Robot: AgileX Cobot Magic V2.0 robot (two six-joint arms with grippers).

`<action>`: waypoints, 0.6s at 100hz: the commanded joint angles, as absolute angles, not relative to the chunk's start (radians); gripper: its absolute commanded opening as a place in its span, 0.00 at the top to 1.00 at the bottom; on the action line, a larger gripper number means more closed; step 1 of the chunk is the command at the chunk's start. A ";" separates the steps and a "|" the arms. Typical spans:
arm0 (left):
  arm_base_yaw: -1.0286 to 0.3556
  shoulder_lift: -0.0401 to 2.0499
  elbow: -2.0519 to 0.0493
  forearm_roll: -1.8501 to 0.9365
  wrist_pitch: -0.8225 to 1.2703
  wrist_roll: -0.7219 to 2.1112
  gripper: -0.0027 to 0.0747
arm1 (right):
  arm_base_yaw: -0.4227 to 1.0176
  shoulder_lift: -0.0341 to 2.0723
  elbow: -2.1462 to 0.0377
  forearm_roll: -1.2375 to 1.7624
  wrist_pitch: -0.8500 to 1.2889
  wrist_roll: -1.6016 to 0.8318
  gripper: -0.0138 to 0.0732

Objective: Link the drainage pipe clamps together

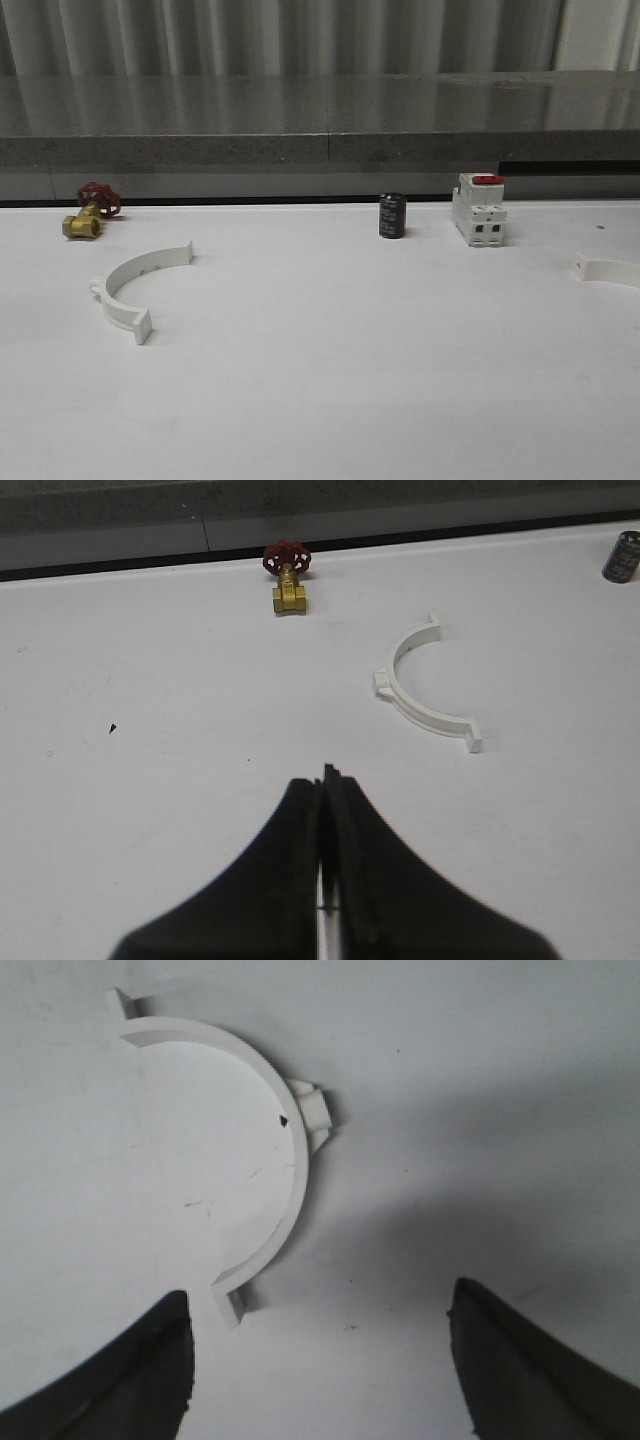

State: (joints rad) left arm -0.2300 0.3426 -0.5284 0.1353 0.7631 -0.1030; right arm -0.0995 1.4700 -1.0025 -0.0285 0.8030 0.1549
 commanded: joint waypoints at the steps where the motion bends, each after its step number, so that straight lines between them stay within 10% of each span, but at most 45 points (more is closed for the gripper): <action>1: -0.238 0.351 -0.554 0.140 0.695 -0.115 0.99 | -0.114 1.518 -1.067 -0.026 0.790 0.144 0.22; 60: -0.238 0.351 -0.554 0.140 0.695 -0.115 0.99 | -0.114 1.867 -1.284 0.000 0.817 0.093 0.22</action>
